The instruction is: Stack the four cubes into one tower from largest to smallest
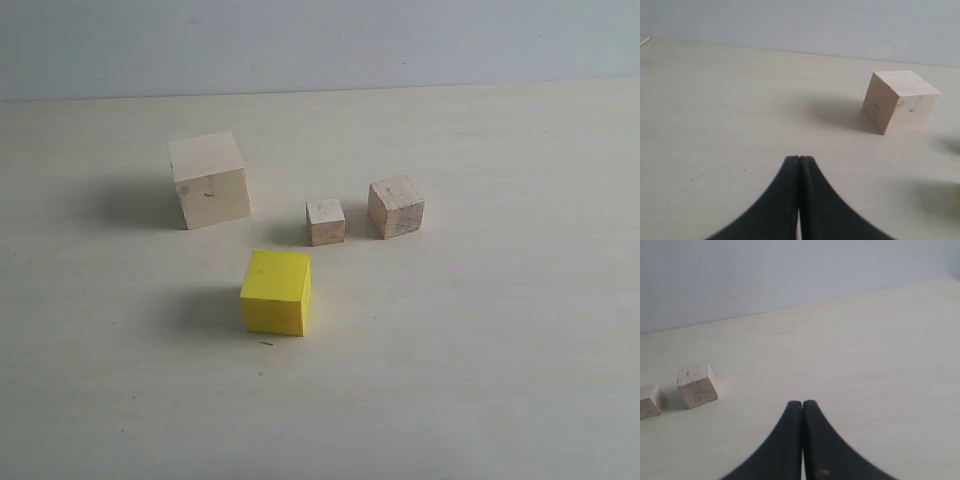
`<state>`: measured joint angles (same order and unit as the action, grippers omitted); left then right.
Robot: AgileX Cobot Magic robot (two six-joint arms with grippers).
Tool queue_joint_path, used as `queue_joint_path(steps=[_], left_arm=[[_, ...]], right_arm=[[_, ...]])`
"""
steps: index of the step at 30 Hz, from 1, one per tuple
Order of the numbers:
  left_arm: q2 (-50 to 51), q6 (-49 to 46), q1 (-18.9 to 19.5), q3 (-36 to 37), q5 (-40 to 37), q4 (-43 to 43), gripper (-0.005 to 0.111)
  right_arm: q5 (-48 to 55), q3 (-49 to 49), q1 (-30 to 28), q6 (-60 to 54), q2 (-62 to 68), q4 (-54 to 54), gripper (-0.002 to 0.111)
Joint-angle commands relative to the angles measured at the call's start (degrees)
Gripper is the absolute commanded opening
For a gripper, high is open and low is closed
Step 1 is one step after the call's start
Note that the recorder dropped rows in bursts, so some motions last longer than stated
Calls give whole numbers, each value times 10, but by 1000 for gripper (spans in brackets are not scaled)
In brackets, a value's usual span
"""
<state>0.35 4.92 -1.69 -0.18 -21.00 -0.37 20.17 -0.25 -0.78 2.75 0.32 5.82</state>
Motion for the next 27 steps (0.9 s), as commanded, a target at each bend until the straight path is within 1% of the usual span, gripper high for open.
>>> queue_joint_path(steps=[1,10,14,16,20,21,24,27], left_arm=[[-4,-2,-4,2,7,-3,0],[-4,-9,-4,2,10,4,0],[-4,-14,-4,2,56,4,0],[-4,-14,-4,2,102,4,0],[-4,-14,-4,2,202,4,0],[-4,-14,-4,2,214,4,0],[-4,-14,-4,2,220,4,0],[-4,-15,-4,2,219,4,0]], right_arm=[[-10,3,-2,2,-3,-1,0],[-10,3,-2,1,-3,-1,0],[-28,3,-2,-2,-3,-4,0],[-65,3,-2,-2,-3,-4,0],[-178,3,-2,-1,-3,-4,0],[-194,3,-2,-1,-3,-4,0],[-257,3,-2,-1,-3,-4,0],[-274,3,-2,-1,-3,-4,0]])
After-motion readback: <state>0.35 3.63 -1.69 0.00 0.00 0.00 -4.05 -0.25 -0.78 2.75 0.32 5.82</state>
